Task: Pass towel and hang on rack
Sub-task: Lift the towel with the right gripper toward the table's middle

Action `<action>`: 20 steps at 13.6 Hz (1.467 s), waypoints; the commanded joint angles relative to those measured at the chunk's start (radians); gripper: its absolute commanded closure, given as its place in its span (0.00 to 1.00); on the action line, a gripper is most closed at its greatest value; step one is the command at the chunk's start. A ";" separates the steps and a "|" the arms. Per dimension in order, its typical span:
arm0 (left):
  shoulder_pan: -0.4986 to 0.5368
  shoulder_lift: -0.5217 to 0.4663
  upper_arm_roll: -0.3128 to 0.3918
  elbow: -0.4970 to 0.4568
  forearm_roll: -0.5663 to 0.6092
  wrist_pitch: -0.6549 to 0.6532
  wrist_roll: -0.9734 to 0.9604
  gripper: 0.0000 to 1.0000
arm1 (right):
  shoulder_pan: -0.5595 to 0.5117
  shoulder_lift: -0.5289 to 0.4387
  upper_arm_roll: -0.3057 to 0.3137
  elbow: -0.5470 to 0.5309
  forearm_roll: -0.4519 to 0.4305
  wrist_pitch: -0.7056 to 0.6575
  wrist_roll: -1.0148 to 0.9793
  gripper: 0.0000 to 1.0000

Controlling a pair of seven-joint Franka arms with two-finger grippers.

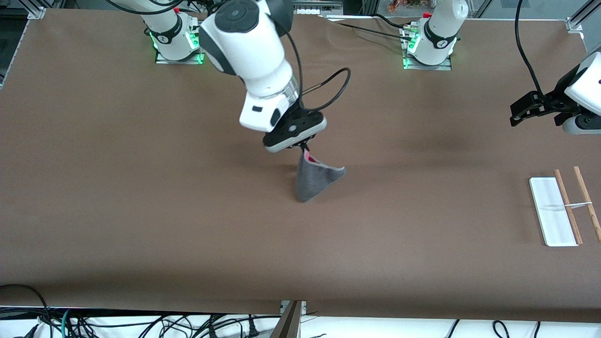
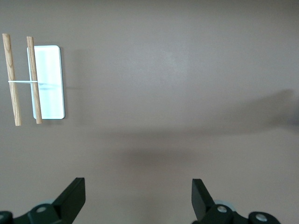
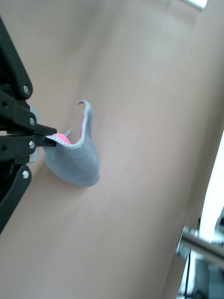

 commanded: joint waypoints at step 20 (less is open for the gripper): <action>-0.006 0.168 -0.047 -0.206 -0.352 0.408 0.410 0.00 | 0.068 0.024 -0.007 0.031 -0.008 0.121 0.254 1.00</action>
